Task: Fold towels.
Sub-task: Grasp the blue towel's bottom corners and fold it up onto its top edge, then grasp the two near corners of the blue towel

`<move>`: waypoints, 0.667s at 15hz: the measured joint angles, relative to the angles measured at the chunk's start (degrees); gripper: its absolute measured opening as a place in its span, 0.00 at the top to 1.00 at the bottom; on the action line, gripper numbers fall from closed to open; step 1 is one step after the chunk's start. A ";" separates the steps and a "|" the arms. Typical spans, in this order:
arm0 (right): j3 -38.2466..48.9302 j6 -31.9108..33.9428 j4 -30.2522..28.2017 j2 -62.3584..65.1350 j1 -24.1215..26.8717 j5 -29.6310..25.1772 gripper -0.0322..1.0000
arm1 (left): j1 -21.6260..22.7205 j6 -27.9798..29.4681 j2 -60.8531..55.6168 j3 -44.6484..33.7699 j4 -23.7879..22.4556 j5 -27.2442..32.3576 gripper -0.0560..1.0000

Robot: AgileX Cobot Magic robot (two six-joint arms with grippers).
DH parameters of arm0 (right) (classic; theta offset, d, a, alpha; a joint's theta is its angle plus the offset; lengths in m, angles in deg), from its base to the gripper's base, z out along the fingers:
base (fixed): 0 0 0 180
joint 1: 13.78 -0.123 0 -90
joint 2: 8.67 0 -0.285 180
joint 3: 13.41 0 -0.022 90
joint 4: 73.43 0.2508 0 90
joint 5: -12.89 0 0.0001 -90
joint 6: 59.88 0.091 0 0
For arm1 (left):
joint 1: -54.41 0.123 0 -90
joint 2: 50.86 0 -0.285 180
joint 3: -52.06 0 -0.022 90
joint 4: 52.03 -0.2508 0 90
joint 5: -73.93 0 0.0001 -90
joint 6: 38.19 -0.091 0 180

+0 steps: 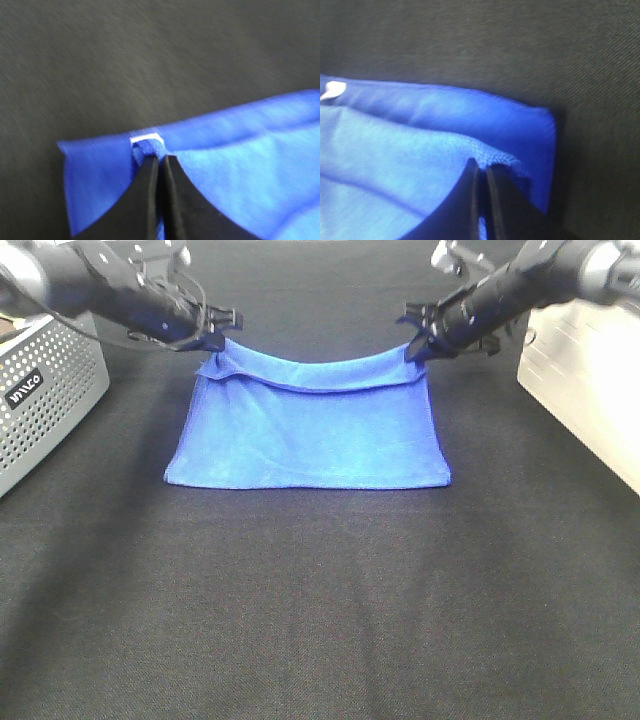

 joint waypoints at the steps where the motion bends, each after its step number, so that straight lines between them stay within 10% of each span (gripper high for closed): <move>1: -0.34 0.00 -0.11 -1.32 0.00 1.32 0.97 | 0.00 0.00 1.72 1.55 -0.29 -1.38 0.94; 4: -0.46 0.00 -1.03 -2.69 0.00 2.92 0.91 | 0.00 0.00 4.01 3.09 -0.74 -3.09 0.90; 8: -0.46 0.00 -2.29 -2.58 0.00 0.80 0.36 | 0.00 0.00 4.24 3.55 -3.04 -2.92 0.31; 10: -0.46 0.00 -3.32 -0.74 0.00 -4.98 0.30 | 0.00 0.00 3.38 3.61 -6.47 0.57 0.24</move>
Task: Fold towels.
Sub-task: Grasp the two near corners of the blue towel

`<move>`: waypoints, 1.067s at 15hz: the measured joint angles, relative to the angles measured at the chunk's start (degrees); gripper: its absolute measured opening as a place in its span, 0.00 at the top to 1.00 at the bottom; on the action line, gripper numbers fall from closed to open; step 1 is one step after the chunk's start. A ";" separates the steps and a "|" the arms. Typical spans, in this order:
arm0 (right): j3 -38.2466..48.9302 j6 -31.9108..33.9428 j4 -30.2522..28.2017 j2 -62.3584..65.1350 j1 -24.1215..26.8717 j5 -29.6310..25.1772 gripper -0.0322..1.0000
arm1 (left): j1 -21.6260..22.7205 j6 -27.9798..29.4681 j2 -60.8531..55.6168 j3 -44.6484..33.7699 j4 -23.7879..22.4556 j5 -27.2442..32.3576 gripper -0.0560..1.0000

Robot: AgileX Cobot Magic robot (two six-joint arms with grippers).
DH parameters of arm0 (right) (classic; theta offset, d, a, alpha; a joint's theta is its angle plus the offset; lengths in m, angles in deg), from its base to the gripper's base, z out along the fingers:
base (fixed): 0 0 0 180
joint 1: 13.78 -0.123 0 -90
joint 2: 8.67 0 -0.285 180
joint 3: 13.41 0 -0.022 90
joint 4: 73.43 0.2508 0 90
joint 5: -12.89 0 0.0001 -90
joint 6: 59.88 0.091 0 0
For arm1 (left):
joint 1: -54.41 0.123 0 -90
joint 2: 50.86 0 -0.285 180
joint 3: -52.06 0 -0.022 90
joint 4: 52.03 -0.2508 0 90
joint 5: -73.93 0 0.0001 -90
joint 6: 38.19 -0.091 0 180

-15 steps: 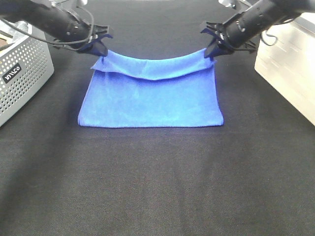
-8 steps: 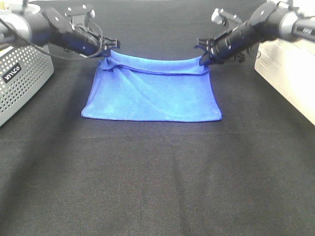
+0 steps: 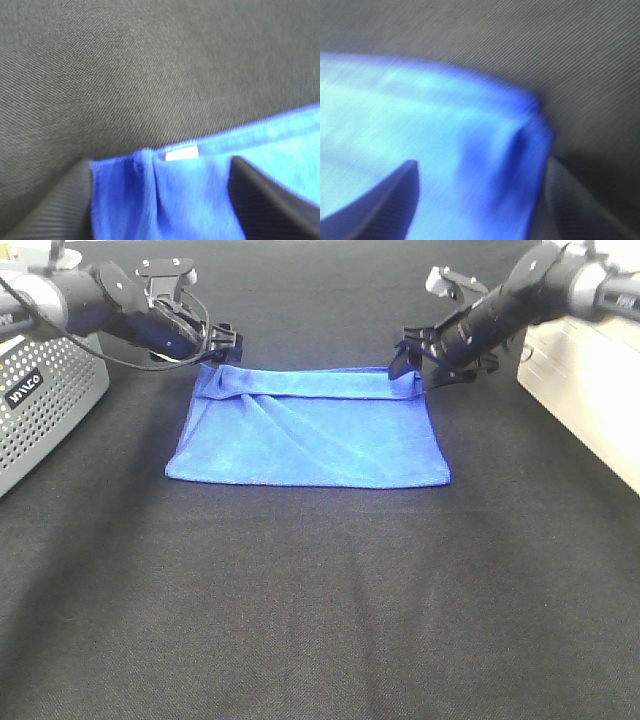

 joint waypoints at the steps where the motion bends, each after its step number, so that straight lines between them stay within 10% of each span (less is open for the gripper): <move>1: 0.00 0.00 -1.03 1.49 0.00 -3.67 0.29 | 0.00 0.00 -0.57 0.00 -1.72 3.72 0.26; 8: -0.46 9.28 -3.78 4.01 1.26 -23.03 0.29 | 1.26 12.32 -4.35 0.00 -5.56 29.22 0.32; 16: 8.08 10.66 -6.42 6.19 2.06 -24.64 0.29 | 1.78 24.06 -4.41 0.00 -9.17 41.31 0.32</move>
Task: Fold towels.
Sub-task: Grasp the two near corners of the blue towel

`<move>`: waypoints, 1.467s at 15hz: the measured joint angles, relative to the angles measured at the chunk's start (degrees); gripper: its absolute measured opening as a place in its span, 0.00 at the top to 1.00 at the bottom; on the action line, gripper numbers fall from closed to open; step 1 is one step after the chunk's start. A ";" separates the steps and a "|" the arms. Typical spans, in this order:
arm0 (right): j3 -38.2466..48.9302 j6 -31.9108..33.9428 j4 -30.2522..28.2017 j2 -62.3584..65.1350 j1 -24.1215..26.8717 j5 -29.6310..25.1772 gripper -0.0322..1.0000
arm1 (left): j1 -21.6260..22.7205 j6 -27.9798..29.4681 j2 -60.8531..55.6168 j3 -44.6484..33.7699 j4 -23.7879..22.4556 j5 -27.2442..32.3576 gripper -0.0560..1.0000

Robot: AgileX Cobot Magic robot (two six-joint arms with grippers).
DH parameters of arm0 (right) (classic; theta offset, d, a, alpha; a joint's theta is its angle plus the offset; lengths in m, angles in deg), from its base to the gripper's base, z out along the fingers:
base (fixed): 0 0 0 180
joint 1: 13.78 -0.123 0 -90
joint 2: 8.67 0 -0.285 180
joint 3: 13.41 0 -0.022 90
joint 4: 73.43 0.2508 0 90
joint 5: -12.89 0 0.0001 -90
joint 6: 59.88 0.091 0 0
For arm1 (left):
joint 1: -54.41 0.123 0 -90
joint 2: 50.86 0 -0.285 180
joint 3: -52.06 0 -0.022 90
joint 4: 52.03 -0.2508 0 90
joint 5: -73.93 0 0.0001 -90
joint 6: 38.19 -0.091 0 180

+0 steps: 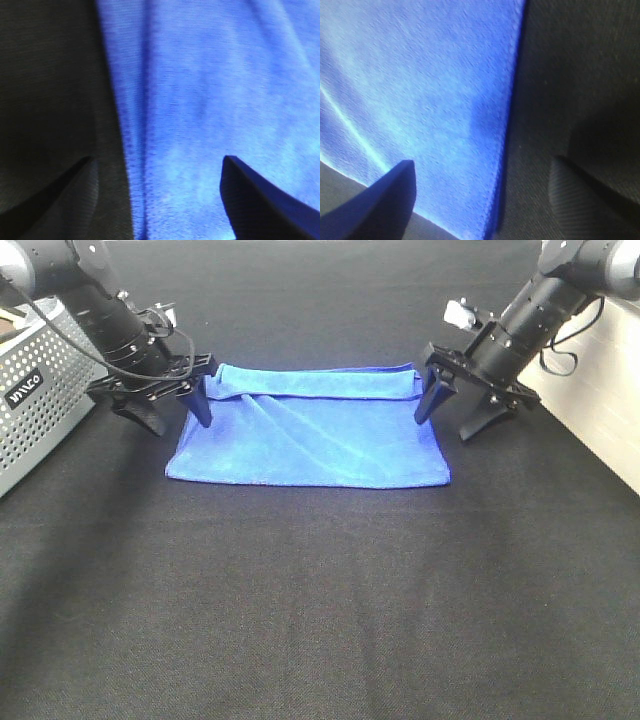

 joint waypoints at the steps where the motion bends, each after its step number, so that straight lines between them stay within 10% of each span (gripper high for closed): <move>1: 0.11 -0.06 -0.34 0.06 0.00 -0.06 0.29 | 0.00 0.69 0.00 0.00 -0.63 0.00 0.32; 11: 0.11 1.32 -0.80 -1.89 0.00 -0.23 0.33 | -2.64 2.52 2.58 0.34 -0.86 1.38 0.34; 22: 6.07 1.26 4.47 -1.89 -2.23 -0.23 0.97 | -3.38 1.95 3.27 0.34 -0.40 2.75 0.94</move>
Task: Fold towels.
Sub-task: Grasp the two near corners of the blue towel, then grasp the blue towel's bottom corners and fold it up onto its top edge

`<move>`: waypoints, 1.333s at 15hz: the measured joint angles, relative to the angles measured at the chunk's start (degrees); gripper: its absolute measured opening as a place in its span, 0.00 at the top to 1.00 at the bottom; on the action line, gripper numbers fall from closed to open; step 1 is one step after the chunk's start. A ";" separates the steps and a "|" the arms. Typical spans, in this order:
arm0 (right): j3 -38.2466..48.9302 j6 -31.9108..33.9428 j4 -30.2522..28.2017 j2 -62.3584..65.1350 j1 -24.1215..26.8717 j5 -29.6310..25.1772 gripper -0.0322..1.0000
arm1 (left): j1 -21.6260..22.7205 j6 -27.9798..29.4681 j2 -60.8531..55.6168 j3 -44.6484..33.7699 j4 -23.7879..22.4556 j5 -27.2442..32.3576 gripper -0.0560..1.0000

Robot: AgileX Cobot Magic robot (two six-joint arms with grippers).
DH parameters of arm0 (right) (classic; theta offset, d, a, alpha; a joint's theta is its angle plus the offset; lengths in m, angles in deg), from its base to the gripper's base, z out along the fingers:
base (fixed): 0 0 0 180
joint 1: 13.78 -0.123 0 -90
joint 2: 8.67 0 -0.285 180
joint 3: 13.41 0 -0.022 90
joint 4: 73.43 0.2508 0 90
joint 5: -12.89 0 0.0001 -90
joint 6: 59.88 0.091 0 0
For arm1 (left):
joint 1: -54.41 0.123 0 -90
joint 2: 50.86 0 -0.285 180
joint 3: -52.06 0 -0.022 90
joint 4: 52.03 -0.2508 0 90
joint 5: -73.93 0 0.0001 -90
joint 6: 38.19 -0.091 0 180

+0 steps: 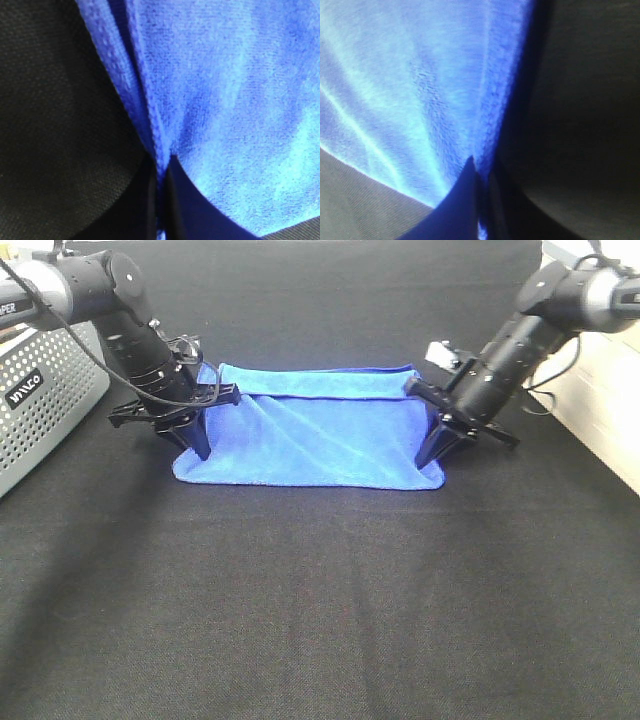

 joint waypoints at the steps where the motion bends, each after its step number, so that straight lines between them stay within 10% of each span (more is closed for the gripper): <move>1: 0.00 0.00 0.00 0.00 0.00 0.00 0.97 | 0.00 0.00 0.00 0.00 0.00 0.00 0.94; 7: 1.95 2.01 -7.05 4.07 -0.23 0.52 0.97 | -0.11 -1.89 -7.39 -4.01 -1.09 0.17 0.94; 20: 38.33 -0.80 -3.84 20.28 -0.63 11.86 0.97 | -0.69 -6.36 -29.39 -53.17 -1.49 -14.09 0.94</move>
